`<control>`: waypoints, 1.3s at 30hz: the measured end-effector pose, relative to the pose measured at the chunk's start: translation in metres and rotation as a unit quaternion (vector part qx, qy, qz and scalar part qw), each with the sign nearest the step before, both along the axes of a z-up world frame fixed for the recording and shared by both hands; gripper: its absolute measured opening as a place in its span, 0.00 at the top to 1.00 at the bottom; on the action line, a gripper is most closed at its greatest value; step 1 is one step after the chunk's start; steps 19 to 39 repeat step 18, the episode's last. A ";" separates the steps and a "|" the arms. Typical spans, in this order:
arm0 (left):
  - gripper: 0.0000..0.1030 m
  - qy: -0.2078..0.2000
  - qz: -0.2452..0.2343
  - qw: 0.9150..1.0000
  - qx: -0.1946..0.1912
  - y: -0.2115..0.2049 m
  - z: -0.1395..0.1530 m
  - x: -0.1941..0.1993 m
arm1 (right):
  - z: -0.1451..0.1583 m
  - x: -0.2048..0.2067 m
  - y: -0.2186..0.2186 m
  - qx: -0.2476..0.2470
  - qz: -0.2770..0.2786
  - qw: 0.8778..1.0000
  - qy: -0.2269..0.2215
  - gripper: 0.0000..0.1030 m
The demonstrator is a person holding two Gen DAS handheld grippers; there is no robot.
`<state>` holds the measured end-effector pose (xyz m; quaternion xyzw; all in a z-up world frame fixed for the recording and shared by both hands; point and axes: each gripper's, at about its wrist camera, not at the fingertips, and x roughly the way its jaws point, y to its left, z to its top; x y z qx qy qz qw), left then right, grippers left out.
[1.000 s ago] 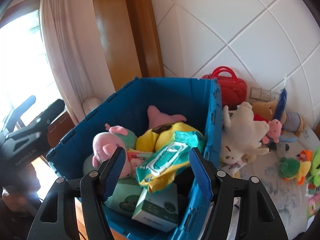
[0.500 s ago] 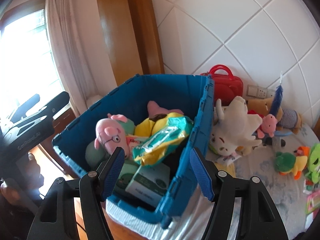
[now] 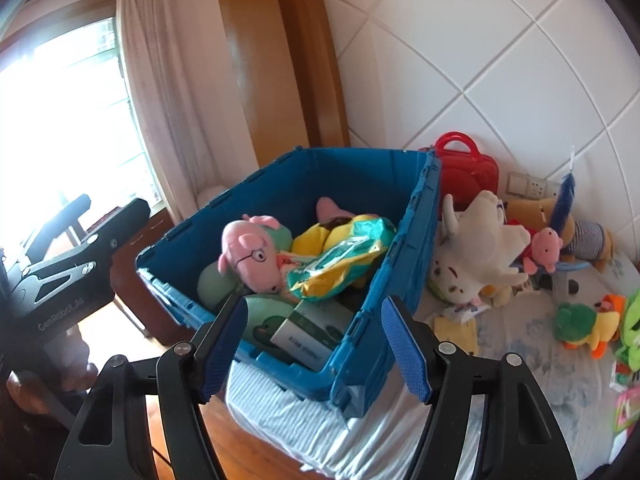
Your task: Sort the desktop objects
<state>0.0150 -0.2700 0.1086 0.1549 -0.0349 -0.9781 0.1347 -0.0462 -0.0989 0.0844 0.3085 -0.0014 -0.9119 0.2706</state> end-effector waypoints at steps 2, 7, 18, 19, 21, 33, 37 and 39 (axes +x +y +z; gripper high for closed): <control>0.00 -0.005 0.005 1.000 0.001 0.001 -0.003 0.003 | 0.000 0.004 0.000 0.002 0.004 1.000 0.001 0.32; 0.00 -0.011 0.018 1.000 0.004 0.003 -0.009 0.012 | 0.000 0.010 -0.002 0.005 0.011 1.000 0.004 0.29; 0.00 -0.020 0.036 0.999 0.009 0.005 -0.027 0.039 | -0.019 0.025 -0.003 0.006 0.039 0.999 -0.006 0.27; 0.00 -0.020 0.036 0.999 0.009 0.005 -0.027 0.039 | -0.019 0.025 -0.003 0.006 0.039 0.999 -0.006 0.27; 0.00 -0.020 0.036 0.999 0.009 0.005 -0.027 0.039 | -0.019 0.025 -0.003 0.006 0.039 0.999 -0.006 0.27; 0.00 -0.020 0.036 0.999 0.009 0.005 -0.027 0.039 | -0.019 0.025 -0.003 0.006 0.039 0.999 -0.006 0.27; 0.00 -0.020 0.036 0.999 0.009 0.005 -0.027 0.039 | -0.019 0.025 -0.003 0.006 0.039 0.999 -0.006 0.27; 0.00 -0.020 0.036 0.999 0.009 0.005 -0.027 0.039 | -0.019 0.025 -0.003 0.006 0.039 0.999 -0.006 0.27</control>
